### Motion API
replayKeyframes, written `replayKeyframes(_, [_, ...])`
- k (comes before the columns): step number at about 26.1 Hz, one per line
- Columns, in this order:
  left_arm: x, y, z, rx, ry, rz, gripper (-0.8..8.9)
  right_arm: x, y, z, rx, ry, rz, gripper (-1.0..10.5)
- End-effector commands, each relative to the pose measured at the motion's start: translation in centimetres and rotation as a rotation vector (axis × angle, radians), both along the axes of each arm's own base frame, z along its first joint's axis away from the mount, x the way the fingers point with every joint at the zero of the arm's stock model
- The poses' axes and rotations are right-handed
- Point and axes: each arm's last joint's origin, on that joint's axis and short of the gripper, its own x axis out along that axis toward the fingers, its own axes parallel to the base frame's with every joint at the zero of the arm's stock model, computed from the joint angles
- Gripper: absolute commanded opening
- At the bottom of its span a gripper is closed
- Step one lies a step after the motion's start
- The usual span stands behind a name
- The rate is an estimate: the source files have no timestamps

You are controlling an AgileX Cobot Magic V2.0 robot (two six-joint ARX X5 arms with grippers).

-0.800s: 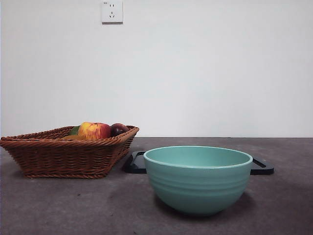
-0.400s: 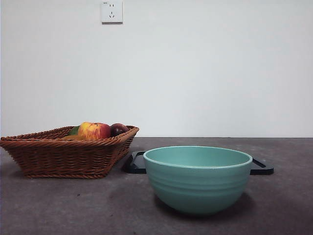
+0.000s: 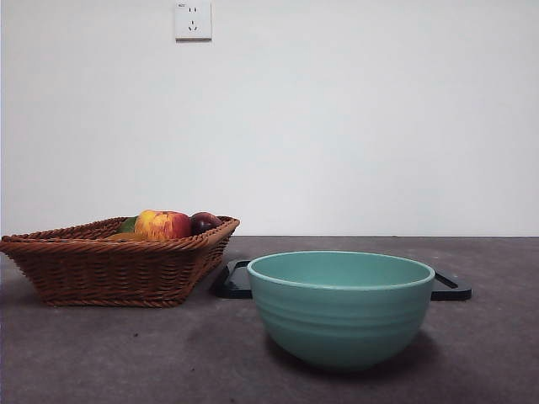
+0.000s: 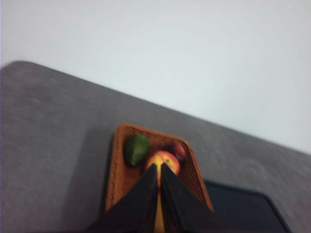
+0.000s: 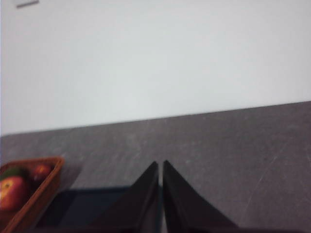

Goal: Pick up the wifruite, put it on the bowl, pick up the plate, put it on desk

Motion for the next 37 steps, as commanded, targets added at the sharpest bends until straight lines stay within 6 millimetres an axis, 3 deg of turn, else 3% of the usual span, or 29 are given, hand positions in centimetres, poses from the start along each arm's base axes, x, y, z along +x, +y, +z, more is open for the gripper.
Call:
replayKeyframes(1, [0.3,-0.1,1.1,0.063,0.054,-0.061,0.1,0.2,0.1,1.8,-0.052,0.051,0.037,0.1])
replayKeyframes(7, [1.4,-0.3,2.8,0.105,0.169,-0.168,0.1,1.5,0.4,4.4,-0.1,0.227,0.141,0.1])
replayKeyframes(13, [2.8,-0.7,4.6,0.134,0.28,-0.298,0.1,3.4,0.8,5.5,-0.118,0.369,0.277,0.1])
replayKeyframes(19, [4.2,-1.4,5.8,0.178,0.402,-0.401,0.1,5.0,1.5,5.3,-0.137,0.504,0.417,0.1])
replayKeyframes(24, [5.0,-2.6,5.2,0.175,0.487,-0.589,0.1,5.8,2.8,4.4,-0.157,0.606,0.594,0.1])
replayKeyframes(30, [5.0,-2.9,5.2,0.186,0.489,-0.614,0.11,5.8,3.7,4.2,-0.183,0.622,0.664,0.1])
replayKeyframes(33, [5.0,-2.9,5.2,0.185,0.49,-0.613,1.88,5.8,3.7,4.2,-0.181,0.624,0.663,0.3])
replayKeyframes(35, [5.0,-2.9,5.2,0.185,0.49,-0.613,3.5,5.8,3.7,4.2,-0.174,0.627,0.66,2.3])
replayKeyframes(37, [5.0,-2.9,5.2,0.182,0.491,-0.612,4.48,5.8,3.7,4.2,-0.17,0.629,0.659,4.3])
